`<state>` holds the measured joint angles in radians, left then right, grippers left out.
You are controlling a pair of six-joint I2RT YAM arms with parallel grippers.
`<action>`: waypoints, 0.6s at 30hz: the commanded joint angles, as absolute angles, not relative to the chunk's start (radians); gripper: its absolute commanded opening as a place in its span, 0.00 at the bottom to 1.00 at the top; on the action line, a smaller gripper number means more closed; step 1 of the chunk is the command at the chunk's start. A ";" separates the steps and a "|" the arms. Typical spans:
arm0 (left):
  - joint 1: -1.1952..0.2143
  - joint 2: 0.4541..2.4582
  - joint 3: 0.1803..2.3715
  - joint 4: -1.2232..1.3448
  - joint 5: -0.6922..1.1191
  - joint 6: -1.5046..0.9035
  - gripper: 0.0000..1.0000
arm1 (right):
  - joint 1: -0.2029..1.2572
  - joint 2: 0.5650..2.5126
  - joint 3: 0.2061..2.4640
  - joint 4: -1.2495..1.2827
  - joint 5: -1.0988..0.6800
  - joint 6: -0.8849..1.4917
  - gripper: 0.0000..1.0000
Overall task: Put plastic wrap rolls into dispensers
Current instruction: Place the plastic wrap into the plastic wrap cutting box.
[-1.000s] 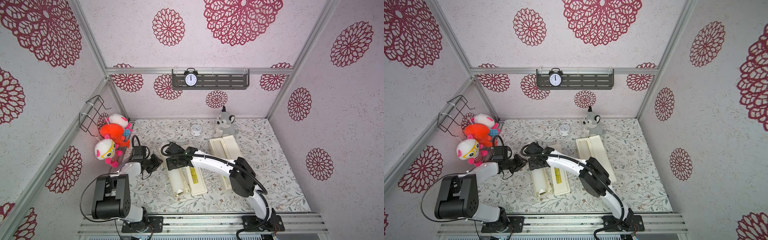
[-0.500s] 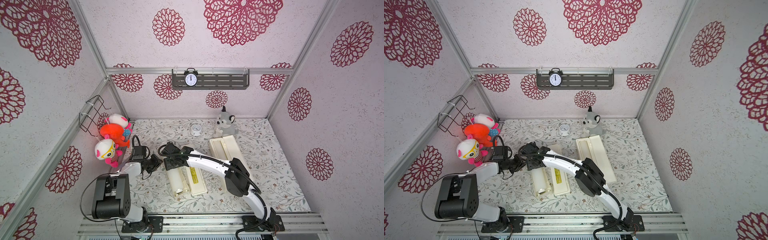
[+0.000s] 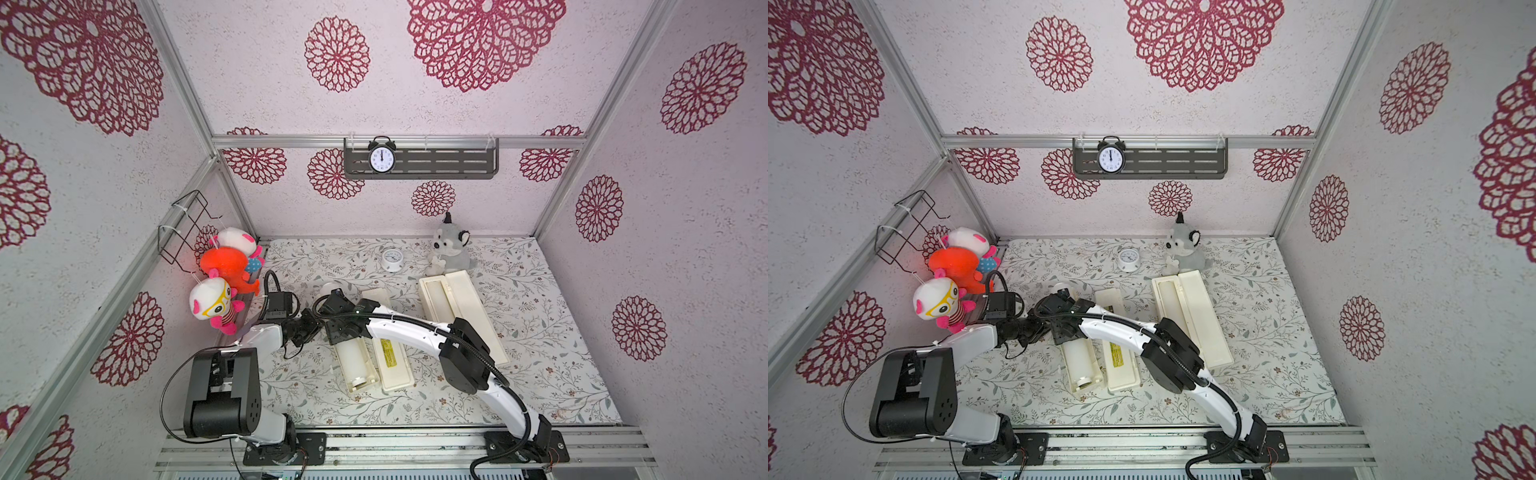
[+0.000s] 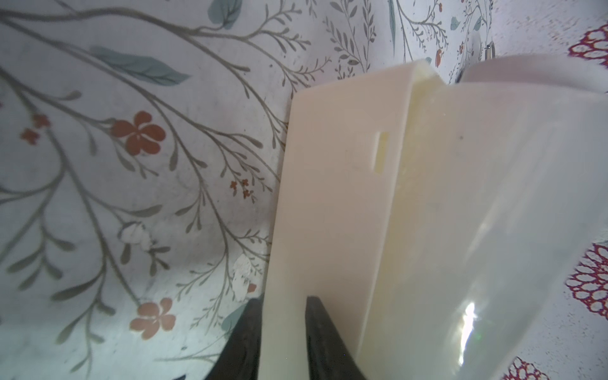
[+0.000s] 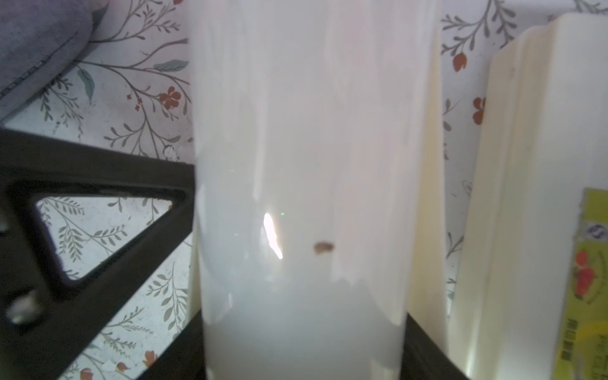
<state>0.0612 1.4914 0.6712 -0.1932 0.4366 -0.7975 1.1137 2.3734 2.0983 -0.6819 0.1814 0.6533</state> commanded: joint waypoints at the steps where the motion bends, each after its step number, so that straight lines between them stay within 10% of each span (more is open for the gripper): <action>1: 0.043 1.491 0.666 -0.167 0.471 -0.797 0.28 | 1.120 2.400 2.075 -0.740 0.166 0.596 0.59; 18: 0.034 1.511 0.666 -0.163 0.461 -0.795 0.27 | 1.118 2.218 2.102 -0.697 0.209 0.586 0.46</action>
<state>0.0502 1.4944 0.6712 -0.1917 0.4408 -0.7975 1.1114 2.3474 2.0830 -0.7177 0.1883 0.6155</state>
